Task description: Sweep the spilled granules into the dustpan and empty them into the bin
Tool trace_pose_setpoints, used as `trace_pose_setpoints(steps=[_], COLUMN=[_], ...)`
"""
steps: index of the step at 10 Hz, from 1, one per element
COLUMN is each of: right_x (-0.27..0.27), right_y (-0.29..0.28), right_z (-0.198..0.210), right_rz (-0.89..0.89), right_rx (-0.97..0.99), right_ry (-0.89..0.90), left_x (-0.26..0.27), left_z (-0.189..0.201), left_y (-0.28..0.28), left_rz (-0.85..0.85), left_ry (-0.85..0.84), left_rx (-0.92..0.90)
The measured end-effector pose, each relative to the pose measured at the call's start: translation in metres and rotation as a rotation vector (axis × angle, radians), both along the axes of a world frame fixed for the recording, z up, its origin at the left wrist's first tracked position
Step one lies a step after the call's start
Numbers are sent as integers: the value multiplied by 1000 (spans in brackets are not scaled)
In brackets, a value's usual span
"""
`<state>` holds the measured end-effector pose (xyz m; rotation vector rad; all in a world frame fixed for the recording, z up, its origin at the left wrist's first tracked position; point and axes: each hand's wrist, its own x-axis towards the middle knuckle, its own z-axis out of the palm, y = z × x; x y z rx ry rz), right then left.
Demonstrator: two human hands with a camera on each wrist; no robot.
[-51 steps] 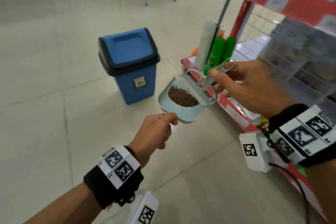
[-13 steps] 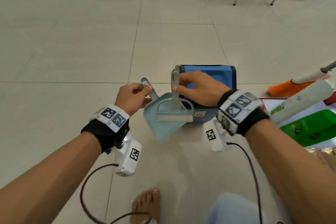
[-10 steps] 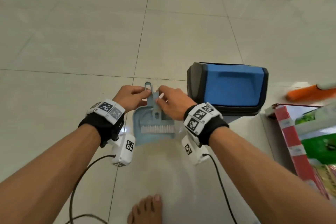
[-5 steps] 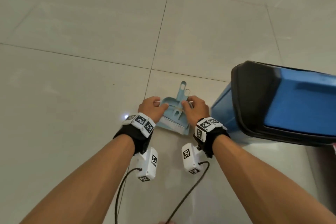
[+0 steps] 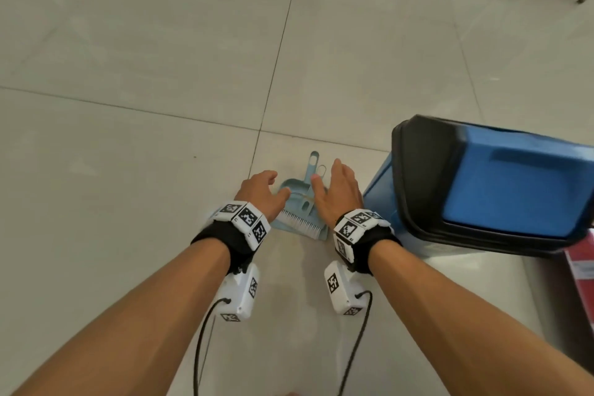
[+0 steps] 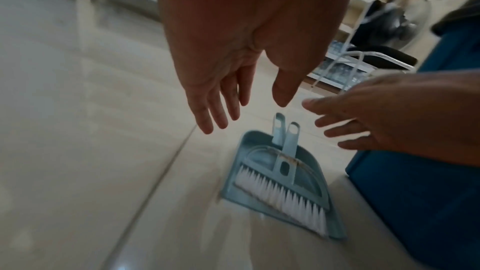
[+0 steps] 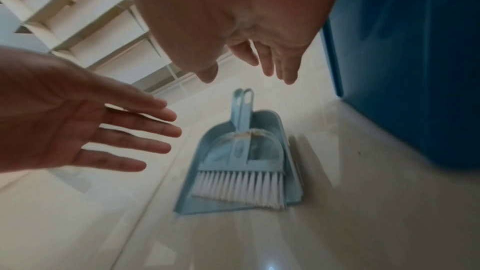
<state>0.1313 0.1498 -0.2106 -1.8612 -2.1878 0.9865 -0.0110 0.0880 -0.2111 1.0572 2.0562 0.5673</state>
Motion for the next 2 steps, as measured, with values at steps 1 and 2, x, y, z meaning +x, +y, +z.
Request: trace_pose_setpoints(steps=[1,2], right_x=[2,6], right_y=[-9,-21], right_z=[35,75], right_rz=[94,189], right_rx=[-34,-53], right_ry=[20,35], left_x=[-2,2], left_z=[35,80], left_y=[-8,-22], left_rz=[-149,-220], left_ry=[170,249], left_rx=[5,5])
